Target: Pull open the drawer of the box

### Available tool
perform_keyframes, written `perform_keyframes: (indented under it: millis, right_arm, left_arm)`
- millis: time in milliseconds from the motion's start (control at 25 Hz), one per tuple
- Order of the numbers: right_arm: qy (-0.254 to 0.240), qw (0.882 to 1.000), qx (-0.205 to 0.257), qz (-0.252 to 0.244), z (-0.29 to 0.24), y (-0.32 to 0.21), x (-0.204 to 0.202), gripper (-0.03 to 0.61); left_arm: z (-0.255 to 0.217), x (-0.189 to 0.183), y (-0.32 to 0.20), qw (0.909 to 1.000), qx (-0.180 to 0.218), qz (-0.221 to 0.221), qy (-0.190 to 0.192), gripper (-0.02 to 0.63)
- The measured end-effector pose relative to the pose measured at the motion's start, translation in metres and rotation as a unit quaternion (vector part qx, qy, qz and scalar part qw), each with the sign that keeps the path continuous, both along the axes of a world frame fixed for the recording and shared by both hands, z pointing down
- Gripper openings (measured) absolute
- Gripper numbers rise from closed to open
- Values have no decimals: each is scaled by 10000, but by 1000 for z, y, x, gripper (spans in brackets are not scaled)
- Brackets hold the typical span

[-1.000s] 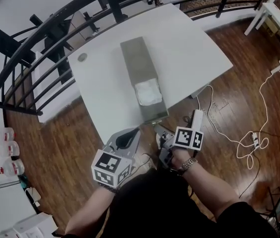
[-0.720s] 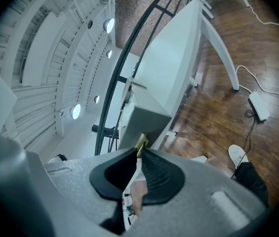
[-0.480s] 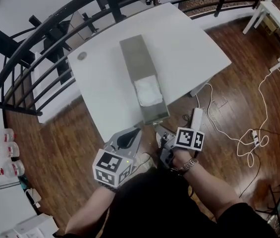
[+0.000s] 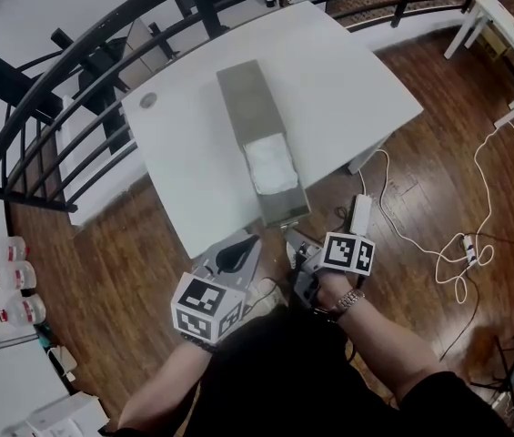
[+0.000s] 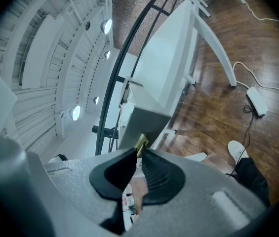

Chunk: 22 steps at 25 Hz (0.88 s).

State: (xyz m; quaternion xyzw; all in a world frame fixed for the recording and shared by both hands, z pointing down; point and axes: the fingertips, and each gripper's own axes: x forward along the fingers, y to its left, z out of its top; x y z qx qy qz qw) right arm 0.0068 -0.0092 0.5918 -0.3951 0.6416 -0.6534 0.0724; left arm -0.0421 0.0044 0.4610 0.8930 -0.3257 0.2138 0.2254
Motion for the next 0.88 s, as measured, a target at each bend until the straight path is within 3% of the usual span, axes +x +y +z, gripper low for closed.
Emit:
perform_keyframes:
  millis: [880]
  right_arm:
    - [108, 9999, 6, 43, 10, -3, -1, 40]
  left_arm:
    - [6, -4, 1, 10000, -50, -14, -23, 11]
